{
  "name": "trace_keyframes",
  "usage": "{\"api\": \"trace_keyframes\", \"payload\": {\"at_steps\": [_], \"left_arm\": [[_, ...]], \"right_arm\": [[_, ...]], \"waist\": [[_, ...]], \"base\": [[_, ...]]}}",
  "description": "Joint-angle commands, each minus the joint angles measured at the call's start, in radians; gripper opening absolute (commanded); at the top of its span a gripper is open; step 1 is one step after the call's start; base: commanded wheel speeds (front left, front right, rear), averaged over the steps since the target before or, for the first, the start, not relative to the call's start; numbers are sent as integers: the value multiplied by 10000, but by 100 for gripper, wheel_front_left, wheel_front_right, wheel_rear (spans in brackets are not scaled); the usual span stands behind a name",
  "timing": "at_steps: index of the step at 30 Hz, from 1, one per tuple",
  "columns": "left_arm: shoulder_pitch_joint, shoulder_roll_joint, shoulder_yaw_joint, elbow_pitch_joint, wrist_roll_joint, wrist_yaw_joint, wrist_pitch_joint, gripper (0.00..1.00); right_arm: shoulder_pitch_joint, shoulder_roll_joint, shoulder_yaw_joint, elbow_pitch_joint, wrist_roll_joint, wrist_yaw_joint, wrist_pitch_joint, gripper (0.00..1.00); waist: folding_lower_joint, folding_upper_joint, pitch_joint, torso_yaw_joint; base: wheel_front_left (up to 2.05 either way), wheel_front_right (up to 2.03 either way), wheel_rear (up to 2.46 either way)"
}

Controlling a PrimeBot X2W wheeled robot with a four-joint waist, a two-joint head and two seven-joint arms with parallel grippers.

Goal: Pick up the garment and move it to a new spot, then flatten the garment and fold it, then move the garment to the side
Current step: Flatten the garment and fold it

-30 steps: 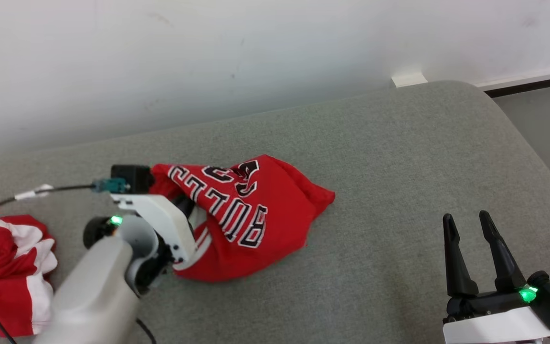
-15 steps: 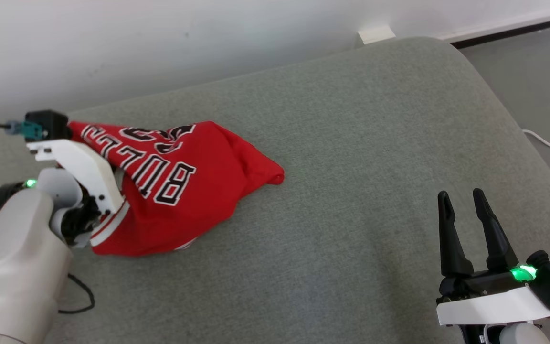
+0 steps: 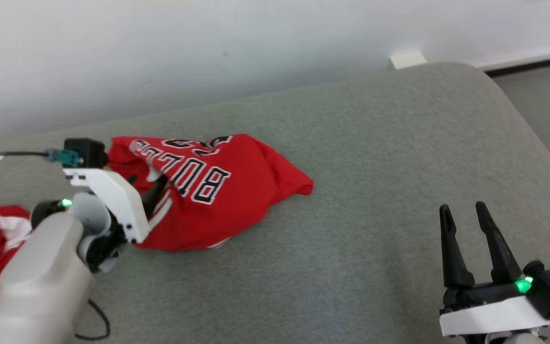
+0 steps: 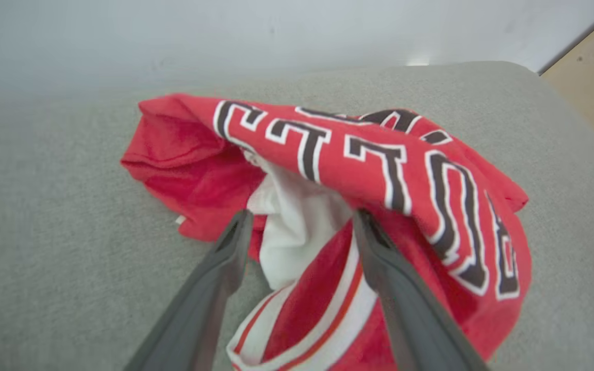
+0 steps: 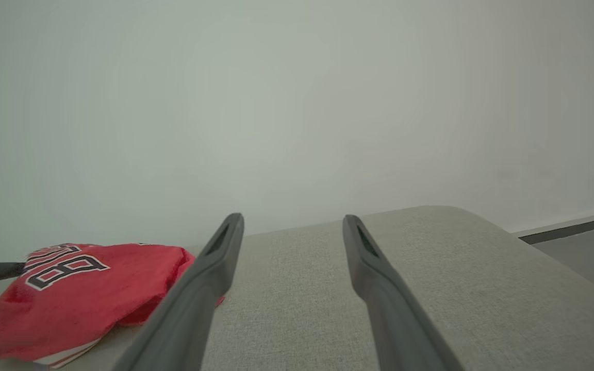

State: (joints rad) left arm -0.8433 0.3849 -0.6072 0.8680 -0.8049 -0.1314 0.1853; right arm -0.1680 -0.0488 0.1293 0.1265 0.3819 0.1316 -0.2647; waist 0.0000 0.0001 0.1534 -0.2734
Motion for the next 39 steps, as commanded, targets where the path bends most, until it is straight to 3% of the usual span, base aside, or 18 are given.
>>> {"api": "trace_keyframes", "payload": {"at_steps": [1, 5, 10, 15, 19, 22, 25, 31, 39], "left_arm": [[247, 99, -87, -94, -138, 25, 52, 100], [595, 348, -431, -854, -436, 24, -473, 100], [1138, 567, -426, -1884, 14, 166, -2313, 100], [2296, 558, -228, -3277, 644, 1156, -4187, 100], [3628, 304, 297, -4789, 1045, 2148, -4505, 100], [4883, -78, 1264, -6322, 1706, 2851, -4496, 100], [6115, -607, 2137, -7371, 2506, 3170, -4494, 100], [7447, -1648, 3187, -7649, 3503, 2643, -4497, 100], [7497, -2505, 3793, -7261, 4294, 1637, -4499, 100]], "right_arm": [[160, -33, -18, 37, -97, -18, 6, 100], [378, -33, -144, 117, -349, -18, 6, 100], [555, -30, -202, 69, -495, -18, 8, 100], [684, -34, -225, -50, -551, -18, 8, 100], [725, -36, -228, -116, -609, -18, 6, 100], [743, -34, -305, -138, -627, -18, 8, 100], [850, -30, -386, -138, -651, -18, 6, 100], [938, -33, -387, -68, -710, -18, 8, 100], [639, -103, -228, 317, -1076, -18, 8, 100]], "waist": [[0, -1, -478, 548], [0, -1, -846, 1140], [0, -1, -1049, 1640], [0, -1, -1019, 1880], [0, -1, -961, 1903], [0, -1, -933, 1892], [0, -1, -1013, 1946], [0, -1, -1123, 2045], [0, -1, -1117, 2486]], "base": [[0, 0, 0], [0, 0, 0], [0, 0, 0], [0, 0, 0], [0, 0, 0], [0, 0, 0], [0, 0, 0], [0, 0, 0], [0, 0, 0]]}}
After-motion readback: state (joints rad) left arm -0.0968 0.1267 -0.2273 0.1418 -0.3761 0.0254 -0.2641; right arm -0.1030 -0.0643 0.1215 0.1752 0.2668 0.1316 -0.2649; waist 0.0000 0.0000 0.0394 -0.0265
